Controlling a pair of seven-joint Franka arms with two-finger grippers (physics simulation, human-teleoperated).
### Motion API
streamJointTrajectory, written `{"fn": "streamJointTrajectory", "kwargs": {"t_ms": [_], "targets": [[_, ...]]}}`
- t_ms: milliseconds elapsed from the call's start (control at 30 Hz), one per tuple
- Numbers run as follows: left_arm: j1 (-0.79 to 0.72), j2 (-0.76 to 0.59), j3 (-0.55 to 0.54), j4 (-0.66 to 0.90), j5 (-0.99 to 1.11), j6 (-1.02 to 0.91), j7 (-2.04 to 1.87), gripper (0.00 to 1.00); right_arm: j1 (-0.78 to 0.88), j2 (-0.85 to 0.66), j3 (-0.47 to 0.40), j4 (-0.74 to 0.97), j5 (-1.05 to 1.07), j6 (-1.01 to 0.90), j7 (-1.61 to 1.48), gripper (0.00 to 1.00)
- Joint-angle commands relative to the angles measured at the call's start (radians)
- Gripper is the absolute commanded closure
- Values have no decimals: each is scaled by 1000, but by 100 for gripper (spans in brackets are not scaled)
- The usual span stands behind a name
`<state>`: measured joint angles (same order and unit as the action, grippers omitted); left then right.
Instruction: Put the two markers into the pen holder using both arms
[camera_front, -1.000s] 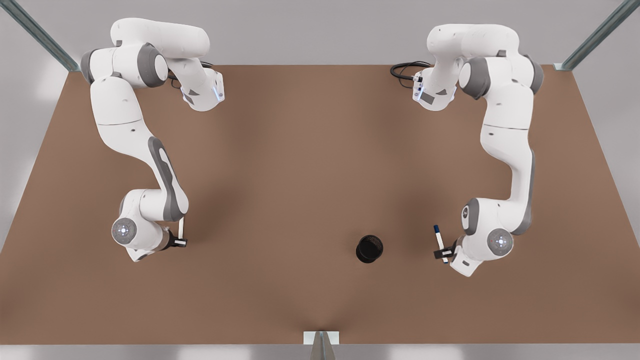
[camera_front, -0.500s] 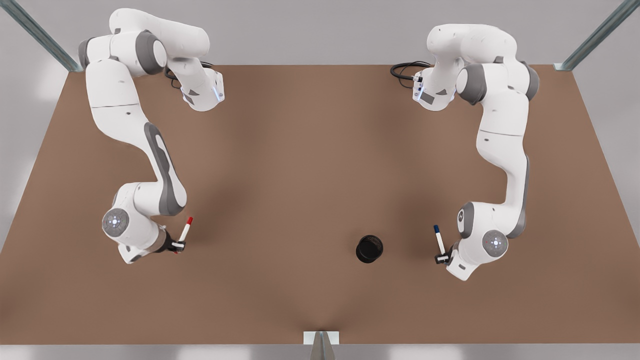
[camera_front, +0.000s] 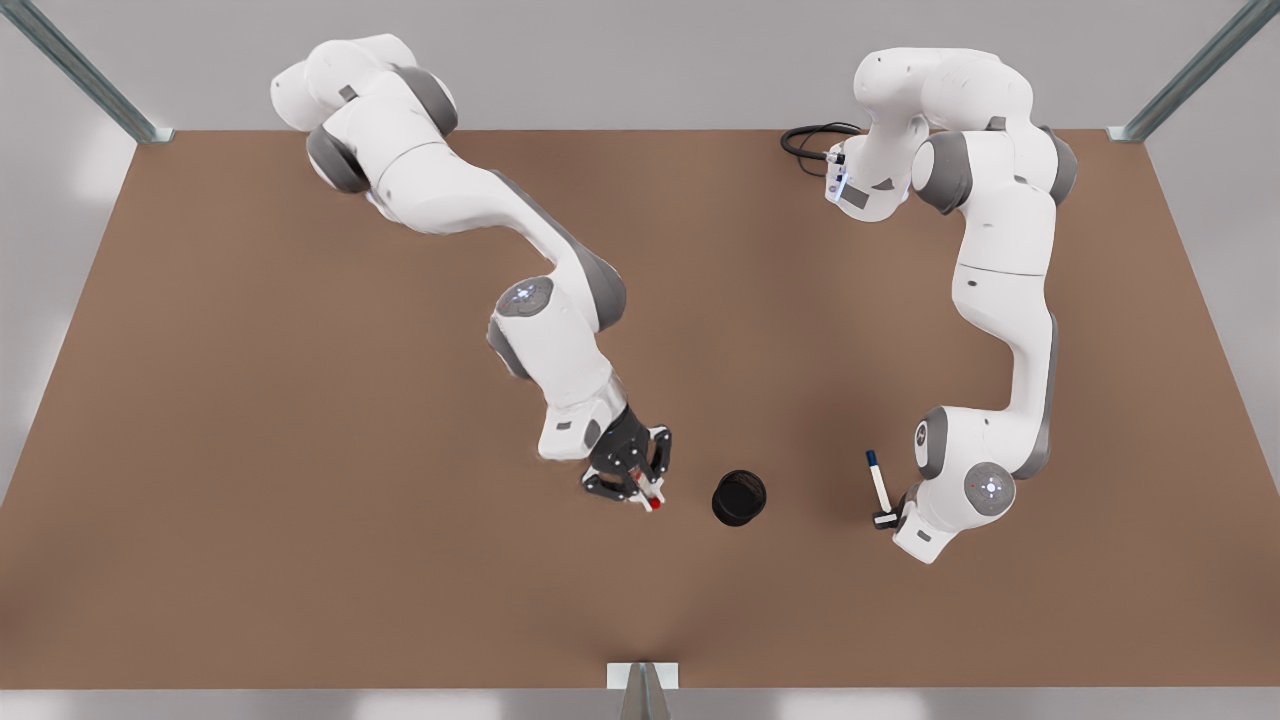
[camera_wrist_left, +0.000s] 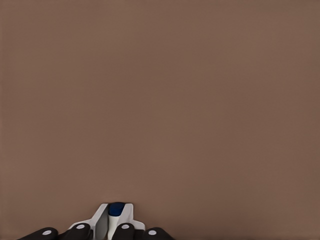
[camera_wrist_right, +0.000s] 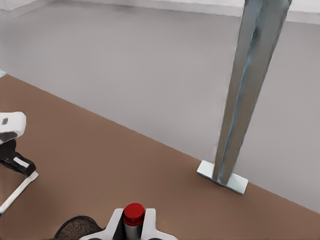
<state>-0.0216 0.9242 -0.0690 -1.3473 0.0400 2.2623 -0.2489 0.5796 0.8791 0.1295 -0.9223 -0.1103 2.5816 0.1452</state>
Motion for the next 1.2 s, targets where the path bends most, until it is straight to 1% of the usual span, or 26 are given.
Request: {"fn": "streamJointTrajectory", "kwargs": {"t_ms": [0, 33, 67, 133, 167, 200, 233, 267, 300, 333, 367, 533, 633, 833, 867, 900, 1000, 1033, 1067, 1100, 1133, 1167], "targets": [[0, -1, 0, 0, -6, 0, 5, 79, 74, 31, -59, 45, -16, 226, 77, 79], [0, -2, 0, 0, -8, 0, 3, 79, 88, 49, -70, 72, -16, 227, 79, 79], [0, -2, 0, 2, -8, 0, 2, 79, 112, 81, -102, 74, -15, 322, 80, 79], [2, -7, -2, 10, -9, -7, 3, 79, 163, 113, -162, 120, -14, 358, 88, 79], [3, -11, -2, 11, -9, -12, 2, 79, 170, 130, -180, 123, -14, 431, 88, 79], [3, -18, -2, 23, -9, -41, 3, 79, 201, 141, -231, 126, -14, 477, 89, 79], [3, -22, 0, 43, -8, -78, 3, 79, 224, 153, -261, 131, -14, 514, 90, 79], [3, -31, 0, 45, -6, -104, 3, 79, 226, 161, -271, 141, -14, 526, 90, 79], [3, -50, 0, 66, -6, -176, 8, 79, 227, 192, -281, 149, -14, 592, 88, 79], [5, -54, 0, 74, -5, -205, 8, 79, 259, 213, -341, 151, -12, 641, 90, 79], [5, -64, 1, 88, -5, -236, 10, 79, 264, 230, -347, 151, -11, 686, 90, 79], [6, -107, 3, 100, -3, -342, 33, 79, 295, 244, -341, 151, 52, 686, 90, 79], [6, -120, 1, 100, -3, -374, 33, 79, 293, 274, -347, 151, 52, 690, 91, 79], [5, -197, -3, 103, -5, -405, 62, 79, 293, 356, -370, 149, 50, 689, 89, 79], [5, -200, -3, 103, -5, -408, 62, 79, 293, 380, -367, 151, 50, 686, 90, 73], [3, -202, -5, 103, -5, -408, 62, 79, 298, 399, -366, 146, 52, 687, 88, 0], [2, -214, -8, 103, -5, -411, 62, 79, 299, 391, -370, 145, 52, 681, 85, 0], [0, -217, -11, 103, -5, -411, 62, 79, 290, 342, -366, 134, 60, 680, 86, 0], [-1, -222, -14, 103, -6, -411, 62, 79, 289, 215, -367, -31, 110, 657, 86, 0], [-3, -229, -20, 103, -6, -411, 62, 79, 238, 19, -375, -295, 118, 606, 86, 0], [-3, -235, -26, 103, -6, -411, 59, 79, 161, -84, -372, -470, 126, 559, 85, 0], [-8, -245, -26, 103, -8, -418, 57, 79, 108, -173, -372, -582, 124, 477, 79, 0]]}}
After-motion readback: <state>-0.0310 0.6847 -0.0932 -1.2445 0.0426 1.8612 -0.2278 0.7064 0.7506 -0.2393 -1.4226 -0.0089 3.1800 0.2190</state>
